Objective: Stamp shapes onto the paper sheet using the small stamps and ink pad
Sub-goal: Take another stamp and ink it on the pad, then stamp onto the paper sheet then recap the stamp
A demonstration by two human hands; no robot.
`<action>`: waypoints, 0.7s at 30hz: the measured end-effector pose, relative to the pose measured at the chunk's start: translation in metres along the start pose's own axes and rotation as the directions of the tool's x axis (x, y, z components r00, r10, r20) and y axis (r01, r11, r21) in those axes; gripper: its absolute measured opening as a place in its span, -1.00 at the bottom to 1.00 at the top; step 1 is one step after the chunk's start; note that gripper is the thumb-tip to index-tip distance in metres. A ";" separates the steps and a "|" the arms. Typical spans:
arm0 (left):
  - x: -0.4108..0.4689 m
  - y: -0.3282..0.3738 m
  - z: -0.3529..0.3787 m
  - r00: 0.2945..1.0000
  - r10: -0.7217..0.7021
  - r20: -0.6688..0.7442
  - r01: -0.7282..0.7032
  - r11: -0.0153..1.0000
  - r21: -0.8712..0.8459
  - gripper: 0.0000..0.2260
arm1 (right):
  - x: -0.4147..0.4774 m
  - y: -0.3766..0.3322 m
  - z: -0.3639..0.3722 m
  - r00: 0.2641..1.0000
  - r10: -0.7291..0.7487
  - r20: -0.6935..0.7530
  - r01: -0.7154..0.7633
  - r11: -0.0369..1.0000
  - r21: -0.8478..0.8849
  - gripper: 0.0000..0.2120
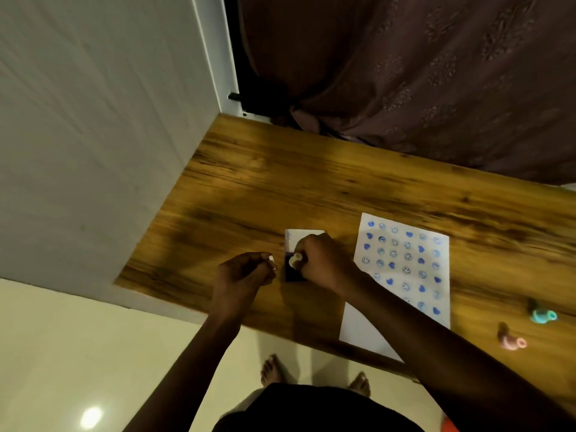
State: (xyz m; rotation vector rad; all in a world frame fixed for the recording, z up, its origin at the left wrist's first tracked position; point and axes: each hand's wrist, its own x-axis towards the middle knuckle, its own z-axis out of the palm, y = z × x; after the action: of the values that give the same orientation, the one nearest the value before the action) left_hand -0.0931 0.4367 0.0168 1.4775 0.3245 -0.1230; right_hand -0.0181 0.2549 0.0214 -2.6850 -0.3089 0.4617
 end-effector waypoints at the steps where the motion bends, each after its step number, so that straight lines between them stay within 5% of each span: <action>1: 0.000 0.000 0.002 1.000 0.004 0.007 -0.004 1.000 0.015 -0.90 | 0.000 0.003 -0.004 1.000 0.011 -0.013 -0.010 0.997 0.082 -0.80; 5: 0.001 -0.001 0.017 0.997 -0.004 0.075 -0.001 0.998 0.060 -0.87 | -0.011 0.022 -0.024 0.990 0.132 -0.047 -0.100 0.900 0.423 -0.78; 8: 0.002 -0.003 0.034 0.993 -0.048 0.111 0.041 0.997 0.064 -0.84 | -0.030 0.043 -0.038 0.971 0.241 0.000 -0.179 0.723 0.667 -0.79; 13: 0.002 -0.007 0.070 0.981 -0.089 0.173 0.076 0.994 0.082 -0.86 | -0.084 0.083 -0.057 0.940 0.341 0.013 -0.196 0.508 0.839 -0.80; 17: -0.002 -0.008 0.098 0.968 -0.069 0.240 0.035 0.989 0.146 -0.80 | -0.127 0.118 -0.058 0.878 0.471 -0.088 -0.231 0.577 0.783 -0.80; 21: -0.006 -0.011 0.119 0.951 -0.076 0.300 0.018 0.981 0.194 -0.72 | -0.162 0.147 -0.048 0.832 0.481 -0.276 -0.332 0.831 0.446 -0.81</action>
State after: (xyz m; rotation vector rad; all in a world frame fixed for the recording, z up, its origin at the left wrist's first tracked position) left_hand -0.0859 0.3170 0.0147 1.6114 0.0971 -0.4275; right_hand -0.1283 0.0613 0.0458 -2.3672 0.4505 0.0897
